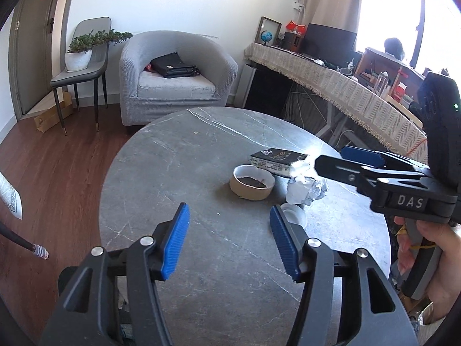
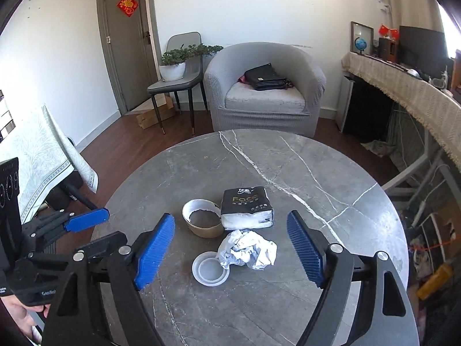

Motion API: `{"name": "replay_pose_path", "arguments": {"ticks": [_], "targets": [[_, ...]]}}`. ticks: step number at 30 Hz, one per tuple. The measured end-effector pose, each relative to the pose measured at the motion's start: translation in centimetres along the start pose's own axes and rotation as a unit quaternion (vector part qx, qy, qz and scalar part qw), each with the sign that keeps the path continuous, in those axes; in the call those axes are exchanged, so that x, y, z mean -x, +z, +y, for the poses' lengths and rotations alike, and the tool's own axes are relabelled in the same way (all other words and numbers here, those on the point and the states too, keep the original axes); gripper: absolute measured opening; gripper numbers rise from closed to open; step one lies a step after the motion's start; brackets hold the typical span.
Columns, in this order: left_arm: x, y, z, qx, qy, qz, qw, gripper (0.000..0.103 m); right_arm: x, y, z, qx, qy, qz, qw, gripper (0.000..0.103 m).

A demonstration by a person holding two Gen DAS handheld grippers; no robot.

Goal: Collect trash
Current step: 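Move both tools back to the table toward the crumpled paper and white lid, then grasp the crumpled white paper with the right tool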

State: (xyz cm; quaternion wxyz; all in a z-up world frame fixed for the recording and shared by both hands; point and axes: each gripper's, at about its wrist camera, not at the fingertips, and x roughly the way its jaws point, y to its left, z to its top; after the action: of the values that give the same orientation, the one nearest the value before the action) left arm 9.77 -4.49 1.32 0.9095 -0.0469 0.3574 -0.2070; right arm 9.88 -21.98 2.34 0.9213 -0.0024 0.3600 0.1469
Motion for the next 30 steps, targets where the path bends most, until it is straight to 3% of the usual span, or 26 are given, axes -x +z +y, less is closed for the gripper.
{"name": "replay_pose_path", "arguments": {"ticks": [3, 9, 16, 26, 30], "targets": [[-1.1, -0.2, -1.0, -0.013, -0.011, 0.022, 0.9996, 0.069, -1.7, -0.6, -0.3, -0.003, 0.001, 0.018, 1.000, 0.081], [-3.0, -1.1, -2.4, -0.041, -0.023, 0.057, 0.9973, 0.069, -3.6, -1.2, -1.7, -0.038, 0.016, 0.040, 0.998, 0.081], [-4.1, -1.3, -3.5, -0.044, -0.037, 0.066, 0.9962, 0.069, -4.3, -1.6, -3.0, -0.061, 0.031, 0.056, 0.996, 0.060], [-5.6, -1.6, -6.2, -0.090, -0.022, 0.074, 0.9930, 0.069, -3.1, -2.0, -4.3, -0.064, 0.031, 0.051, 0.996, 0.055], [-6.2, -1.1, -6.6, -0.082, -0.021, 0.080, 0.9932, 0.068, -1.9, -2.3, -5.6, -0.078, 0.038, 0.045, 0.995, 0.055]]}}
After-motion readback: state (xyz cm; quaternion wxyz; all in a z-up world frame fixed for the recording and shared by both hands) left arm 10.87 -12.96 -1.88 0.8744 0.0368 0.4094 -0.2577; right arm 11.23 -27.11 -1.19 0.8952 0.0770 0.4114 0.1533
